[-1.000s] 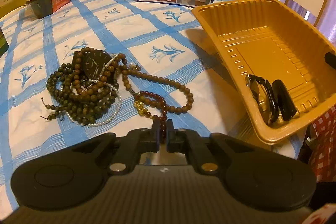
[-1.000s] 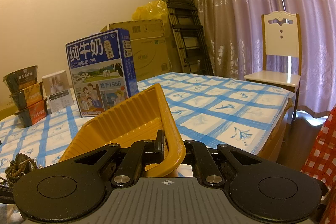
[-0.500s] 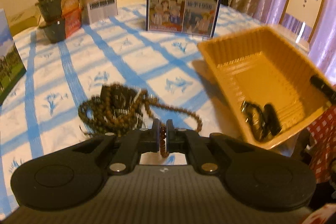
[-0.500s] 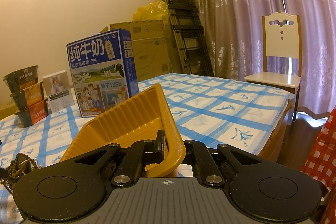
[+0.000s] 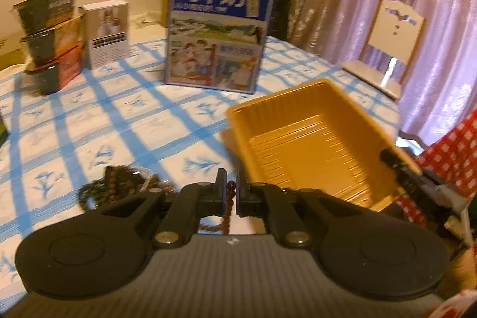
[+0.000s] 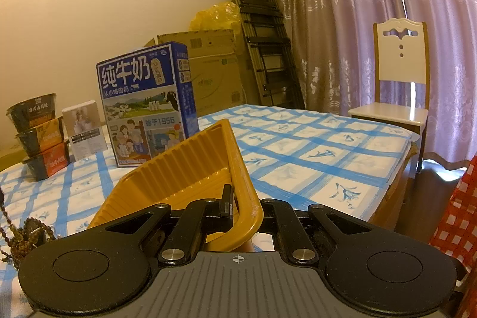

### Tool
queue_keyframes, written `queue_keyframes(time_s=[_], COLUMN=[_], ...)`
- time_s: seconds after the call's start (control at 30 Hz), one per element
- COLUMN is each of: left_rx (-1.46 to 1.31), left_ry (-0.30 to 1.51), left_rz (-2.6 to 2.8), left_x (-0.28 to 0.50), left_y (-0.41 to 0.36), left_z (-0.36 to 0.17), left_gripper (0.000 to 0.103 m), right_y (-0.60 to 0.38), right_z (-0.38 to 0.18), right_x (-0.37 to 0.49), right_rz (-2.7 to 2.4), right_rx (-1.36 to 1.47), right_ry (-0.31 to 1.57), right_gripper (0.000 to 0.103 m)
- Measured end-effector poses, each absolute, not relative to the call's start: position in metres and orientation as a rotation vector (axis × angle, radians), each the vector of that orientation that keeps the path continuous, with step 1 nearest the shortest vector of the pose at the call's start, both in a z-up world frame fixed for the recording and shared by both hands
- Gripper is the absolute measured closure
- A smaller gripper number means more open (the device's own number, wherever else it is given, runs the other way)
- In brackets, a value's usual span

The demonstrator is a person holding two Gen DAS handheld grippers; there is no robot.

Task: Organize jewelry
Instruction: 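Carry the red bead bracelet into the orange tray and release it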

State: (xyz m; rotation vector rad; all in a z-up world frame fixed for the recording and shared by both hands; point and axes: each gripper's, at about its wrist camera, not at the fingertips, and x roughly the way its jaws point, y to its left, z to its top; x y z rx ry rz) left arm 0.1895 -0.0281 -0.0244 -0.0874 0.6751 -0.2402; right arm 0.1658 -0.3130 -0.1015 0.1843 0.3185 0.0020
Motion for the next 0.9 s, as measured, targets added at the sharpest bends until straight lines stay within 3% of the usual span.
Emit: queue_keyframes(time_s=[0.47,0.9], left_rx=[-0.111,-0.137], left_ry=[0.654,0.763], left_rz=[-0.457,-0.545], left_x=[0.212,0.23], left_y=[-0.105,-0.145], left_z=[-0.011,-0.042], left_gripper=[0.099,0.099], right_y=[-0.309,-0.309], right_z=[-0.1,-0.1], right_x=[0.167,0.167], right_rz=[0.007,0.007], right_rx=[0.184,0.185], right_ry=[0.316,0.316], right_gripper=[0.096,0.096])
